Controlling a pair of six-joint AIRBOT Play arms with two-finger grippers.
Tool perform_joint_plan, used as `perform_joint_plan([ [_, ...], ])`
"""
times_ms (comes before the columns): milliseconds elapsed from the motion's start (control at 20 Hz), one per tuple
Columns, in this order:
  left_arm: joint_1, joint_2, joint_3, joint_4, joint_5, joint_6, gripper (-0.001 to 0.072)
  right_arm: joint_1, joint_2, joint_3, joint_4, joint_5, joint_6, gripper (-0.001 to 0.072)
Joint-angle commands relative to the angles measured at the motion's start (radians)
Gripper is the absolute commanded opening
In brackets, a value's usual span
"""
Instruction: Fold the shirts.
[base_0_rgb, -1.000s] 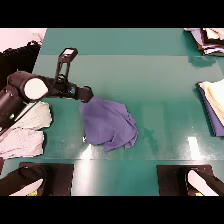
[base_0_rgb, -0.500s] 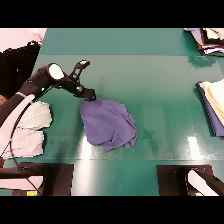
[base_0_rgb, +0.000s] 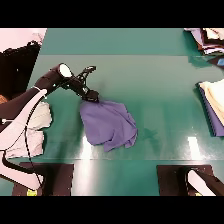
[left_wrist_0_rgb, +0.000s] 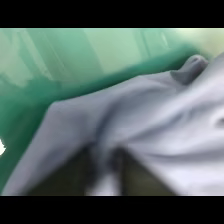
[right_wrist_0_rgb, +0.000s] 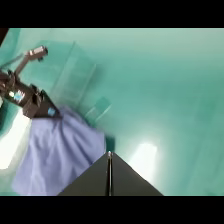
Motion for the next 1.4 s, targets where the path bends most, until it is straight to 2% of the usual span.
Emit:
perform_joint_plan([
  [0, 0.002, -0.002, 0.018, 0.003, 0.015, 0.002, 0.0024, 0.002, 0.042, -0.206, 0.001, -0.016, 0.0, 0.0014],
  [200, 0.002, 0.0, 0.176, 0.105, -0.101, -0.011, 0.0023, 0.102, 0.016, -0.495, -0.003, -0.011, 0.0, 0.0014],
  [300, 0.002, 0.0, 0.243, 0.114, -0.136, -0.011, 0.0024, 0.223, -0.024, -0.636, -0.001, -0.131, 0.0, 0.0014],
  [350, 0.002, 0.0, 0.267, 0.113, -0.139, -0.012, 0.0023, 0.29, -0.057, -0.694, 0.001, -0.21, 0.0, 0.0055],
  [400, 0.002, 0.0, 0.281, 0.113, -0.141, -0.012, 0.0023, 0.354, -0.093, -0.733, 0.003, -0.276, 0.0, 0.0301],
  [450, 0.002, 0.0, 0.289, 0.113, -0.143, -0.014, 0.0023, 0.42, -0.138, -0.764, 0.004, -0.338, 0.0, 0.047],
  [550, 0.002, 0.0, 0.288, 0.114, -0.142, -0.014, 0.0023, 0.532, -0.233, -0.782, 0.011, -0.412, 0.012, 0.0439],
  [700, 0.002, 0.0, 0.288, 0.114, -0.141, -0.014, 0.0024, 0.655, -0.347, -0.782, 0.033, -0.529, 0.011, 0.0437],
  [900, 0.002, 0.0, 0.288, 0.114, -0.142, -0.015, 0.0024, 0.699, -0.414, -0.781, 0.116, -0.585, -0.009, 0.0423],
  [950, 0.002, 0.0, 0.288, 0.114, -0.142, -0.024, 0.0024, 0.699, -0.413, -0.781, 0.116, -0.586, -0.009, 0.0318],
  [1050, 0.002, 0.006, 0.288, 0.114, -0.142, -0.074, 0.0023, 0.699, -0.393, -0.781, 0.115, -0.601, -0.018, 0.0015],
  [1200, 0.002, 0.107, 0.288, 0.153, -0.095, -0.116, 0.0022, 0.65, -0.286, -0.773, 0.105, -0.619, -0.025, 0.0012],
  [1350, 0.002, 0.306, 0.291, 0.204, -0.063, -0.117, 0.0023, 0.51, -0.126, -0.64, 0.034, -0.529, -0.018, 0.0012],
])
